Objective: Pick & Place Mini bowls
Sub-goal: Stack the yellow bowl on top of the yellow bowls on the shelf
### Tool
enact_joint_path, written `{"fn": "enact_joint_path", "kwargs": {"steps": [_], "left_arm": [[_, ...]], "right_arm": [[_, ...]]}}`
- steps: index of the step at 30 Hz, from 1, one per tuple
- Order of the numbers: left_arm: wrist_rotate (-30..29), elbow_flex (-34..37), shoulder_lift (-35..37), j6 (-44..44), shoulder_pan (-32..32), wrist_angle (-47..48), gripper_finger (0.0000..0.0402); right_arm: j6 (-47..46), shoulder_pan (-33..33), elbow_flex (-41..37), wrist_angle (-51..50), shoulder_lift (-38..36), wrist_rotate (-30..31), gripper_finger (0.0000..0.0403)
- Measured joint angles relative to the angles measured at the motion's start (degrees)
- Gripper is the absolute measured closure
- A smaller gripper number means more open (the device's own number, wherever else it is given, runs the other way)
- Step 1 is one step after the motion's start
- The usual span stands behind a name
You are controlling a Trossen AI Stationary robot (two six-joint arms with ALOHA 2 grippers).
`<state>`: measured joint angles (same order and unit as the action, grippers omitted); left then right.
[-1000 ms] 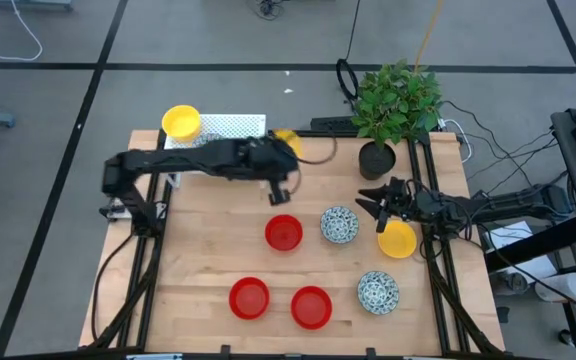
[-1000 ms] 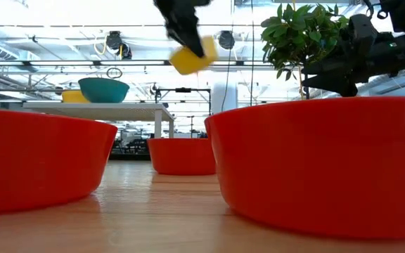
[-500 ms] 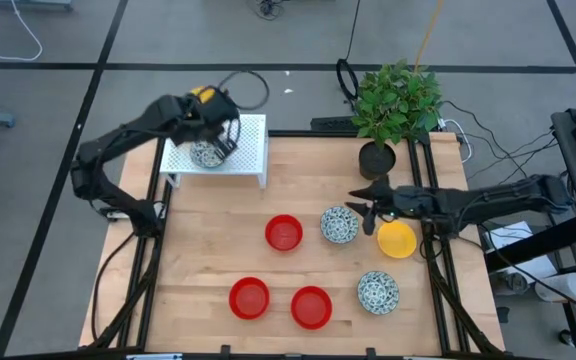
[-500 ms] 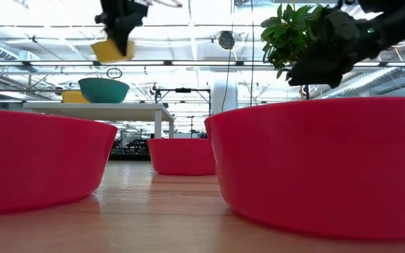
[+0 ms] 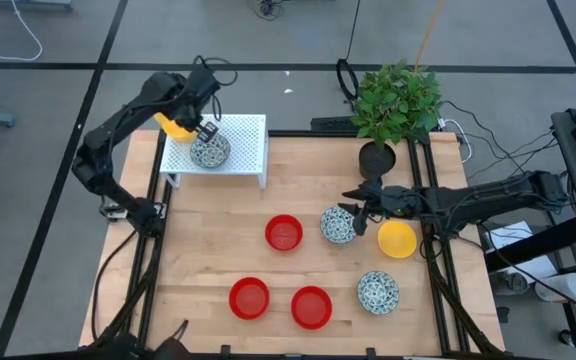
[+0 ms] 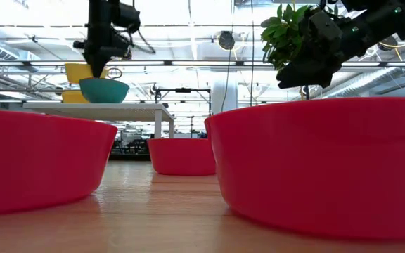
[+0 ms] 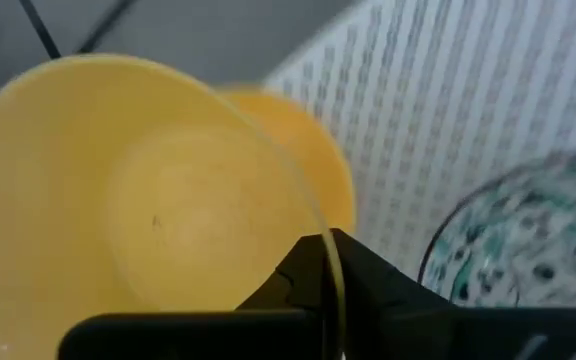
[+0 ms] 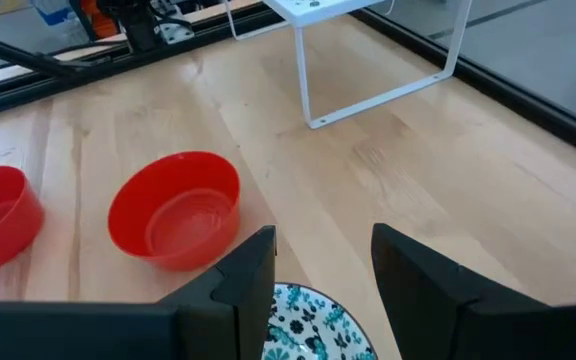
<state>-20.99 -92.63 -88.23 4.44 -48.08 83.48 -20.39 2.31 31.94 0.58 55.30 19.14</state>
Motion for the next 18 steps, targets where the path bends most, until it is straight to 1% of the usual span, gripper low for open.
{"fn": "enact_joint_path", "kwargs": {"steps": [3,9,15,18], "left_arm": [[0.22,2.66,-0.17,0.38,-1.17,0.03,0.0395],[0.17,8.52,-0.11,-2.4,-1.5,-4.59,0.0374],[0.11,11.06,-0.11,-2.98,-1.54,-8.65,0.0394],[0.08,11.08,-0.11,-3.0,-1.54,-8.85,0.0393]], "right_arm": [[-0.34,0.0,0.0,-0.02,0.41,0.02,0.0248],[-0.36,0.0,0.0,0.02,0.67,0.02,0.0248],[-1.42,0.0,0.0,-0.02,0.67,0.11,0.0248],[-1.44,0.0,0.0,0.0,0.67,0.13,0.0248]]}}
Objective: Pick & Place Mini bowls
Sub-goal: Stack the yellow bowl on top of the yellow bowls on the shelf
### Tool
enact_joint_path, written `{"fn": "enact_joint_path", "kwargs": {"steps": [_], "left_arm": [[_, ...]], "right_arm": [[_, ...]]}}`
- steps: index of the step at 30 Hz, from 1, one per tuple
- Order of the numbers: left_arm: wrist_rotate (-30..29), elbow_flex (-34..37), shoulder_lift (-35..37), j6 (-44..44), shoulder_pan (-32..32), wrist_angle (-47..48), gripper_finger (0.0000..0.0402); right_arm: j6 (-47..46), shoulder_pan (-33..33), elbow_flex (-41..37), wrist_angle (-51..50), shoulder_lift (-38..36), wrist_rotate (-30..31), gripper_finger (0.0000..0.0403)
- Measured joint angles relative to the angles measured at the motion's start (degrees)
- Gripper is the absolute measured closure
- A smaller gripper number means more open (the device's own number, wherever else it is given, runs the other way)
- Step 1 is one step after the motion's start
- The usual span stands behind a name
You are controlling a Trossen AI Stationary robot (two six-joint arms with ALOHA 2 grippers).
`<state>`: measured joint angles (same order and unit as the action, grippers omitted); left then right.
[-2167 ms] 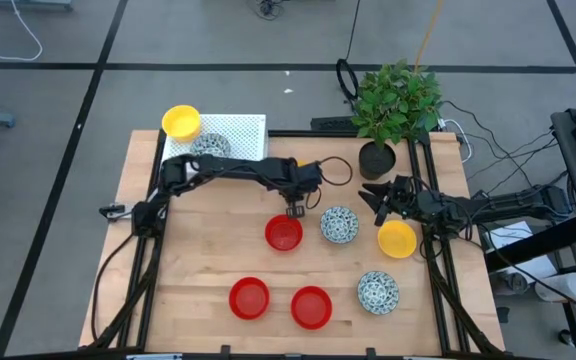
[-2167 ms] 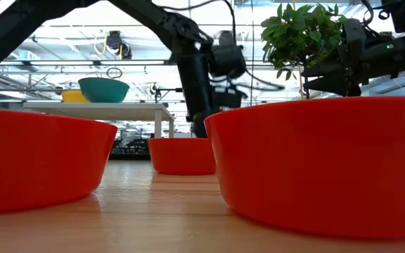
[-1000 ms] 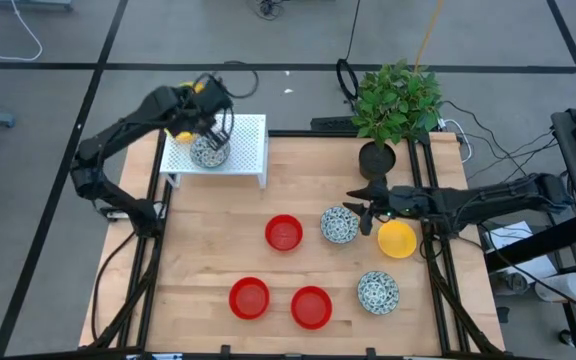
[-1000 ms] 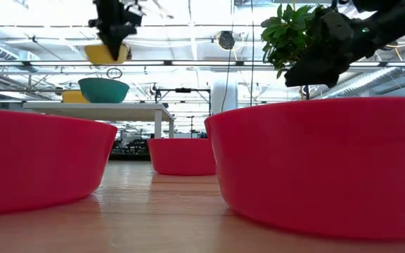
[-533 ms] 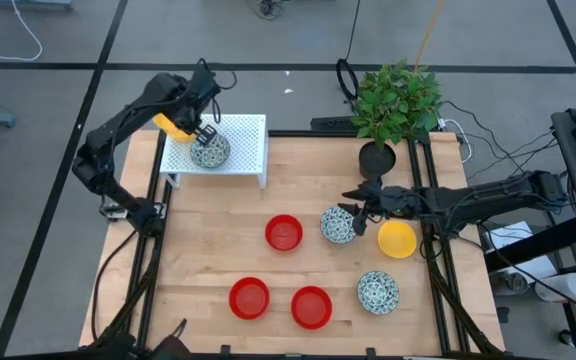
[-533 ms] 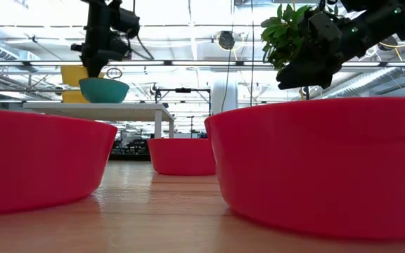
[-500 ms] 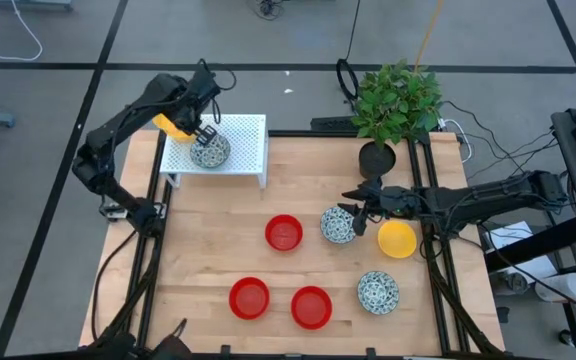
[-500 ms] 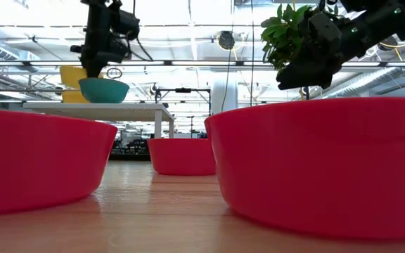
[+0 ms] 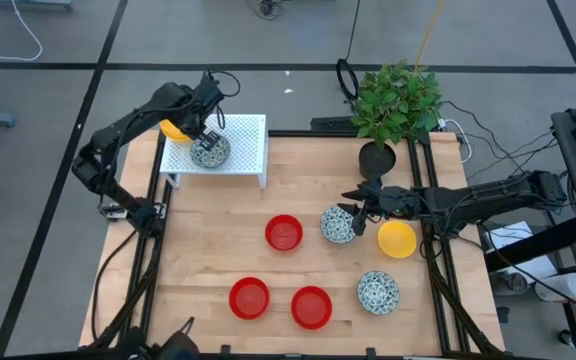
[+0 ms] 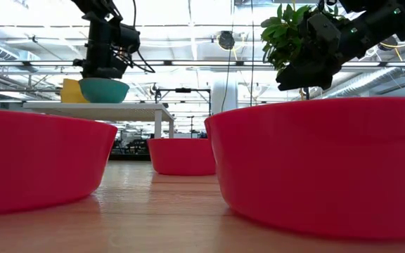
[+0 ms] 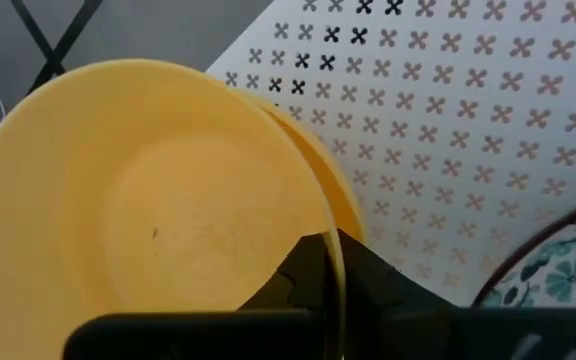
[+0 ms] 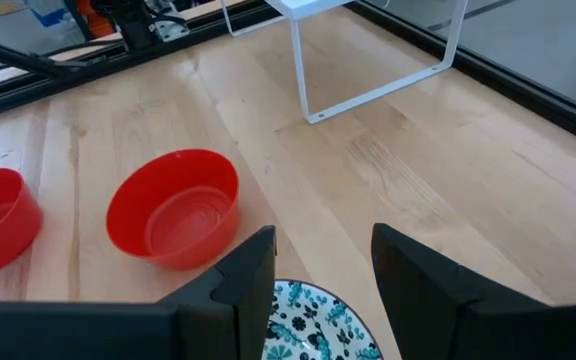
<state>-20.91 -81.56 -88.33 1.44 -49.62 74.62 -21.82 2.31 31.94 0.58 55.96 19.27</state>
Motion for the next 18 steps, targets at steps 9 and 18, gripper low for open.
{"fn": "enact_joint_path", "kwargs": {"steps": [9,18], "left_arm": [[-0.17,-0.3,0.02,0.09,0.15,-0.26,0.0302],[-0.15,-5.9,0.02,-1.76,0.16,2.08,0.0249]], "right_arm": [[0.05,0.0,0.0,-0.03,0.0,0.01,0.0248],[0.0,-0.02,0.0,-1.96,0.0,-3.33,0.0248]]}}
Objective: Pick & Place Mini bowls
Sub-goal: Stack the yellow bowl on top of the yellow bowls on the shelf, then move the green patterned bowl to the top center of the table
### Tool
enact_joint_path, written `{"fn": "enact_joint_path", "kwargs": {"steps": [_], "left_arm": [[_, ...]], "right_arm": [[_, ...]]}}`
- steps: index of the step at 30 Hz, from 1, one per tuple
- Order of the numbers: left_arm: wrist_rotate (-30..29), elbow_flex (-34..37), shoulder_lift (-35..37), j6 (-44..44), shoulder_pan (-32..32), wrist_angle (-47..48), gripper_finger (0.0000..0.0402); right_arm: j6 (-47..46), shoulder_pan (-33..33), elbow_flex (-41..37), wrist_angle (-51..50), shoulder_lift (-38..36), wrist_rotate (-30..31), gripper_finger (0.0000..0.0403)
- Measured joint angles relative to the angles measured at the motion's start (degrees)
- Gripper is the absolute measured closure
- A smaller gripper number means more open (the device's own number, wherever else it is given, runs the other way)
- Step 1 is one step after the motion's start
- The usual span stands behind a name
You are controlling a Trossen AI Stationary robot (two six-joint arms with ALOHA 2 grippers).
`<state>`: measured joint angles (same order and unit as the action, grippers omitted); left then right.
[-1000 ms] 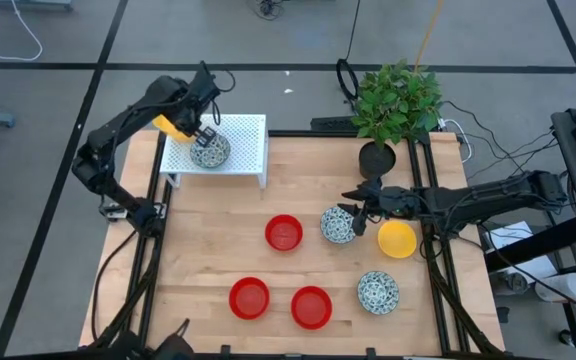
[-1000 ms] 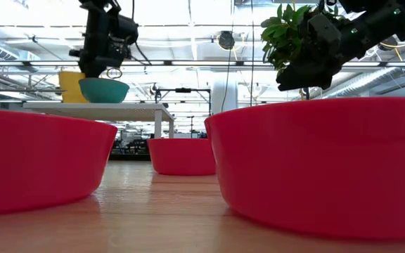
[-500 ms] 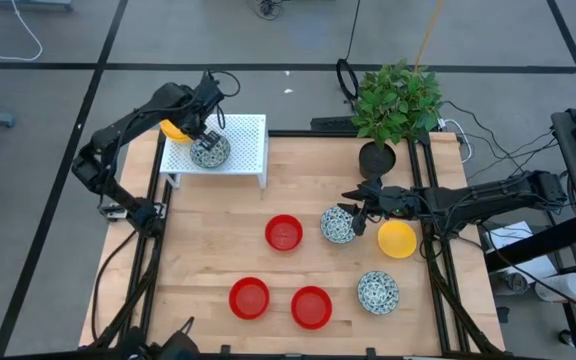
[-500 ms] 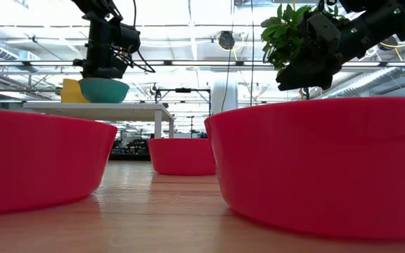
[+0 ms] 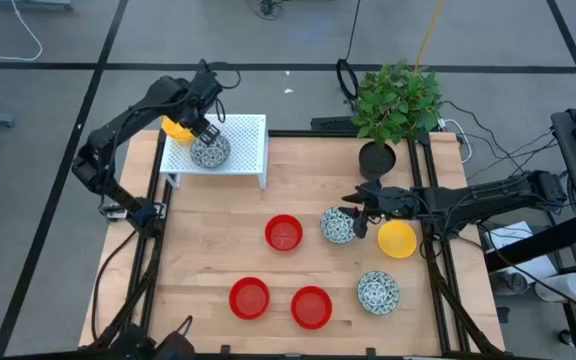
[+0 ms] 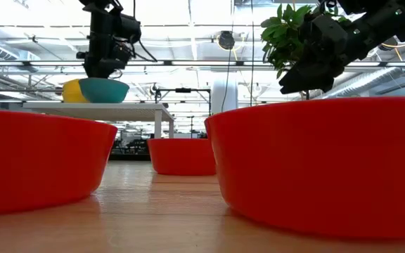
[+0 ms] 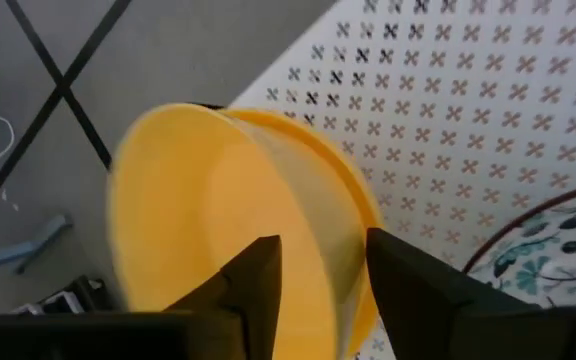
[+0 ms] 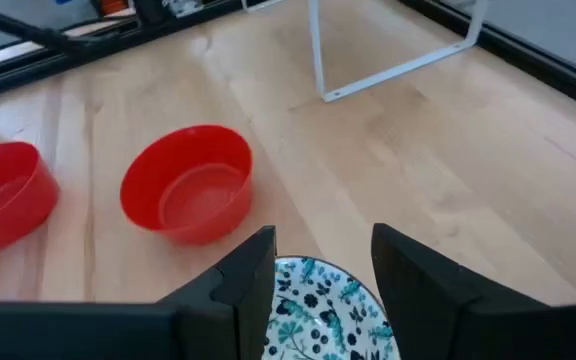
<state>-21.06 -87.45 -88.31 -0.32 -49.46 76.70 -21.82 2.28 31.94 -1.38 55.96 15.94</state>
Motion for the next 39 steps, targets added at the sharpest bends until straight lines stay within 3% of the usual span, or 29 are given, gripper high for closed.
{"fn": "enact_joint_path", "kwargs": {"steps": [4,9,13,19,26,30,33,39], "left_arm": [[0.0,-3.79,0.02,0.33,-0.02,2.32,0.025],[0.92,-8.91,0.07,1.09,1.16,4.76,0.0248],[9.05,-12.25,0.87,1.33,3.29,4.39,0.0249],[22.8,-14.06,2.89,3.82,8.56,-0.86,0.0248],[27.69,-14.06,5.02,6.05,16.18,-6.6,0.0247],[27.69,-14.06,5.27,7.09,20.12,-7.97,0.0247],[27.67,-14.06,5.27,8.5,22.59,-7.99,0.0247],[27.67,-14.06,5.27,8.69,27.19,-7.99,0.0247]], "right_arm": [[0.58,0.0,2.27,-2.91,0.0,-2.29,0.0248],[5.22,0.07,9.25,-14.17,0.52,-6.05,0.0248],[6.24,0.07,12.22,-23.07,2.6,-10.72,0.0248],[10.69,1.54,12.31,-26.63,9.01,-19.28,0.0248],[23.21,6.27,12.31,-26.59,16.73,-18.96,0.0248],[27.65,7.93,12.31,-26.35,20.05,-14.05,0.0248],[29.98,8.44,12.31,-25.76,22.16,-8.49,0.0248],[30.24,8.72,12.31,-26.01,24.58,-6.96,0.0275]]}}
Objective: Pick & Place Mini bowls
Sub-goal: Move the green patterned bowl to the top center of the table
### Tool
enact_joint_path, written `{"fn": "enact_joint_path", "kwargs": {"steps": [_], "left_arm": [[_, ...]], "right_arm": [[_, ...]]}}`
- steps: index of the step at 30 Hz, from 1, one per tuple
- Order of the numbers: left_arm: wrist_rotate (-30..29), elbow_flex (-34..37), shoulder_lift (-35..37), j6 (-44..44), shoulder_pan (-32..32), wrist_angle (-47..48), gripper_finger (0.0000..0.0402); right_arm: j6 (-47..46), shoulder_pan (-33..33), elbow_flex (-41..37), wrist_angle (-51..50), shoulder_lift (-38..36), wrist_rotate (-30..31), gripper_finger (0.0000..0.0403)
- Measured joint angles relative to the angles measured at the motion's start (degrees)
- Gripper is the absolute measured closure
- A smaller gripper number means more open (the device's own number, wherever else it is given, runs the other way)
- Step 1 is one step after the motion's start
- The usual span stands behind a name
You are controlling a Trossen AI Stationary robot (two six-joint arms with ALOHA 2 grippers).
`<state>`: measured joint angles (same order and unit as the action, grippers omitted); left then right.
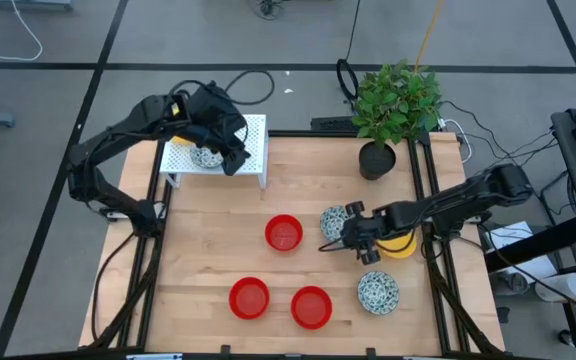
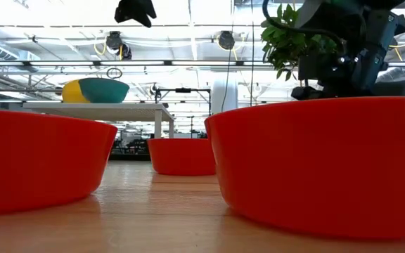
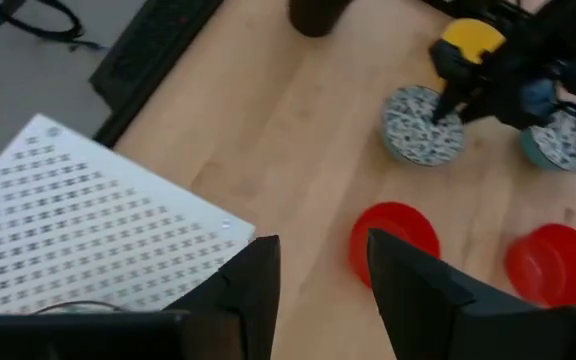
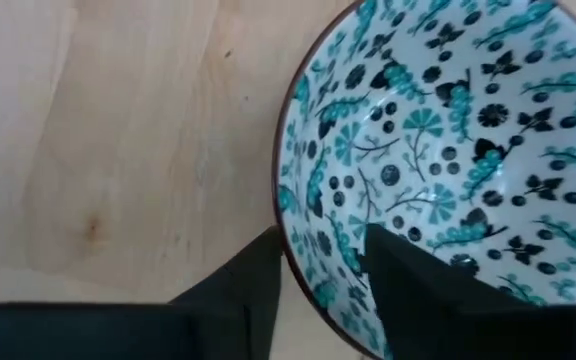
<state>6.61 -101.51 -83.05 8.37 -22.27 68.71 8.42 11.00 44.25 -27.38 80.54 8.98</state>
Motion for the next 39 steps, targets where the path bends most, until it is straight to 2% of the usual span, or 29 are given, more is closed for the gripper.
{"fn": "enact_joint_path", "kwargs": {"steps": [6,8,14,21,27,34,39], "left_arm": [[0.0,0.0,0.0,0.14,3.23,0.04,0.0247],[-0.04,0.0,0.0,0.13,4.22,0.21,0.0247],[-0.02,0.0,0.0,0.82,6.66,0.59,0.0247],[-0.07,0.0,0.0,1.19,8.44,1.21,0.0247],[-0.16,0.03,-0.82,-1.83,9.8,2.35,0.0247],[-0.32,0.07,-0.92,-3.24,11.88,1.77,0.0247],[-0.63,0.07,-0.94,-1.61,12.67,1.79,0.0247]], "right_arm": [[-0.87,0.0,0.0,0.7,1.15,0.03,0.0378],[-3.5,-0.21,0.2,1.39,1.0,0.32,0.0392],[-9.42,-2.49,1.49,2.74,0.59,-0.47,0.0397],[-9.43,-7.9,10.18,3.15,0.6,-0.48,0.0399],[-9.25,-12.91,14.94,4.42,1.41,-7.86,0.04],[-6.81,-17.22,15.01,13.59,10.61,-9.25,0.04],[-5.97,-18.59,19.33,14.69,17.51,-9.31,0.04]]}}
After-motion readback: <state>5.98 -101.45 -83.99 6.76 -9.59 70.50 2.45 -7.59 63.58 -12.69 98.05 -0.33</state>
